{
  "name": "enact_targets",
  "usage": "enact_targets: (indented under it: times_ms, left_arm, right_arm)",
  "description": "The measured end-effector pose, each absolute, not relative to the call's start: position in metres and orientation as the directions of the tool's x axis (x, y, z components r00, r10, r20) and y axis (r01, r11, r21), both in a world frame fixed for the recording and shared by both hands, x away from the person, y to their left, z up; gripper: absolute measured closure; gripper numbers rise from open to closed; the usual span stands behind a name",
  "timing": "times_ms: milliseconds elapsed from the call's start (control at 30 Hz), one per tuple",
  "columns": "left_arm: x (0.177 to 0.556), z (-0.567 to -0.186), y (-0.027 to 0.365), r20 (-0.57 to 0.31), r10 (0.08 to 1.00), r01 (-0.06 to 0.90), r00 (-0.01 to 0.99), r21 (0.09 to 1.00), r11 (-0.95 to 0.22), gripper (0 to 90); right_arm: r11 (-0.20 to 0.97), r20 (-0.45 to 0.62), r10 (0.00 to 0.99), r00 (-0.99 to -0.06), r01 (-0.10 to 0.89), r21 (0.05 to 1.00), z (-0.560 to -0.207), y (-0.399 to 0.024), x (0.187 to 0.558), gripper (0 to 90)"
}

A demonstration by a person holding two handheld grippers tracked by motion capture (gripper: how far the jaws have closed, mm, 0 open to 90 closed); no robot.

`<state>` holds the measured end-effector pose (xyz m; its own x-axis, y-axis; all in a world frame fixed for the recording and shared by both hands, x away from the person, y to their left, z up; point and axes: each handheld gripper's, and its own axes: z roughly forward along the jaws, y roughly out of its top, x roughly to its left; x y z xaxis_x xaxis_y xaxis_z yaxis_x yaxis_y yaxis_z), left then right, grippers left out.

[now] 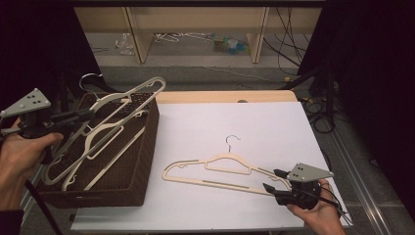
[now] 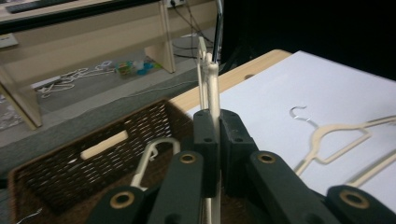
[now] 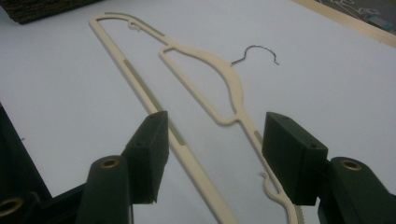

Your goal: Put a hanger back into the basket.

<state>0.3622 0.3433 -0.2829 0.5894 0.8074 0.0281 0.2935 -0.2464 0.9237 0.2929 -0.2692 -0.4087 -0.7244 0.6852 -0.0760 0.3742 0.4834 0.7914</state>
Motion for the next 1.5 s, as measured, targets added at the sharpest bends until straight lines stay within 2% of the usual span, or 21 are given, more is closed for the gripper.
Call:
enact_targets:
  times_ms: [167,367,567,1067,1267,1500]
  left_arm:
    - [0.373,-0.301,0.358,0.026,0.821,0.32,0.571,0.913,-0.252,86.1]
    - [0.381,-0.314,0.367,0.045,0.813,0.309,0.581,0.911,-0.272,86.1]
    - [0.384,-0.331,0.386,0.02,0.836,0.332,0.548,0.912,-0.24,86.1]
    - [0.391,-0.37,0.385,-0.049,0.812,0.422,0.581,0.872,-0.249,85.9]
    - [0.398,-0.386,0.385,-0.065,0.837,0.487,0.543,0.836,-0.251,85.8]
    - [0.402,-0.396,0.394,-0.09,0.9,0.56,0.427,0.807,-0.186,82.9]
  right_arm:
    - [0.48,-0.058,0.688,-0.723,0.393,0.784,-0.41,-0.268,0.292,42.1]
    - [0.485,-0.065,0.683,-0.728,0.386,0.785,-0.411,-0.268,0.293,42.2]
    - [0.485,-0.065,0.683,-0.728,0.386,0.785,-0.411,-0.268,0.293,42.2]
    - [0.497,-0.064,0.675,-0.735,0.389,0.775,-0.414,-0.266,0.293,42.1]
    - [0.498,-0.058,0.675,-0.736,0.397,0.771,-0.414,-0.265,0.293,42.1]
    - [0.503,-0.067,0.672,-0.737,0.388,0.772,-0.415,-0.266,0.294,41.9]
